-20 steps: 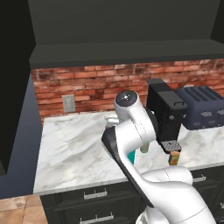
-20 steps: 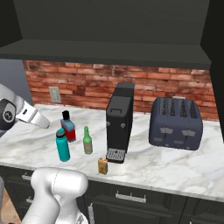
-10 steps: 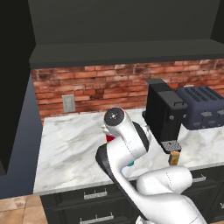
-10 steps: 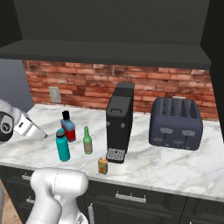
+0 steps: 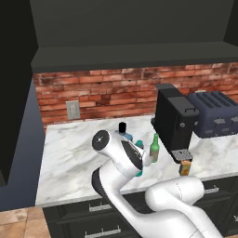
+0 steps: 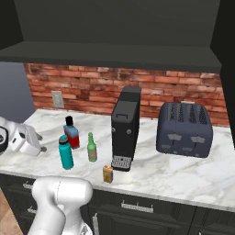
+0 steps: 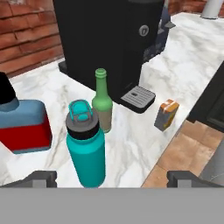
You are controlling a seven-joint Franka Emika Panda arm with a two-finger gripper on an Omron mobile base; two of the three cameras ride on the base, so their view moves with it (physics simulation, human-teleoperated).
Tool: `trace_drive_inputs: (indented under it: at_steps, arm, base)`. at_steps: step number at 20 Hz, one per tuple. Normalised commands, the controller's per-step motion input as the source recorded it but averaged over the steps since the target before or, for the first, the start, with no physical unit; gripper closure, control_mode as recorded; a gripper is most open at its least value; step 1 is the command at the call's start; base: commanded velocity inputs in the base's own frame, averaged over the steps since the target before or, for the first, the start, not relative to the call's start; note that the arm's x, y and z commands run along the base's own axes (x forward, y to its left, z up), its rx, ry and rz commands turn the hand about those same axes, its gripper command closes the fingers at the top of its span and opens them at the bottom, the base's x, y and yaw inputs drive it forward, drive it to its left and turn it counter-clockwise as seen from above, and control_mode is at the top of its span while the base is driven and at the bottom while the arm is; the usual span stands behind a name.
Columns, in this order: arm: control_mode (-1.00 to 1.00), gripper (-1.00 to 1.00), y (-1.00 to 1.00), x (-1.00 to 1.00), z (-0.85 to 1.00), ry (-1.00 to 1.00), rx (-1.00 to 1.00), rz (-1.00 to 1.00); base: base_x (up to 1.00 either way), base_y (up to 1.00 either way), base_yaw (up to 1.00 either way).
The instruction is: Sort all alcoholic drinks to one cabinet, and non-alcoholic drinks to the other.
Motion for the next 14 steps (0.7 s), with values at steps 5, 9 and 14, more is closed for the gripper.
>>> trace_drive_inputs:
  at_steps: [5,9,14]
  arm:
    - [-1.0,-1.0,0.0,0.16,-0.1,-0.05,-0.05,-0.13]
    - [-1.0,-1.0,0.0,0.16,0.0,-0.05,-0.08,-0.1]
    - [-1.0,-1.0,0.0,0.17,-0.05,-0.02,-0.03,-0.02]
  base:
    - [0.0,0.0,0.0]
    - [0.0,0.0,0.0]
    - [0.0,0.0,0.0]
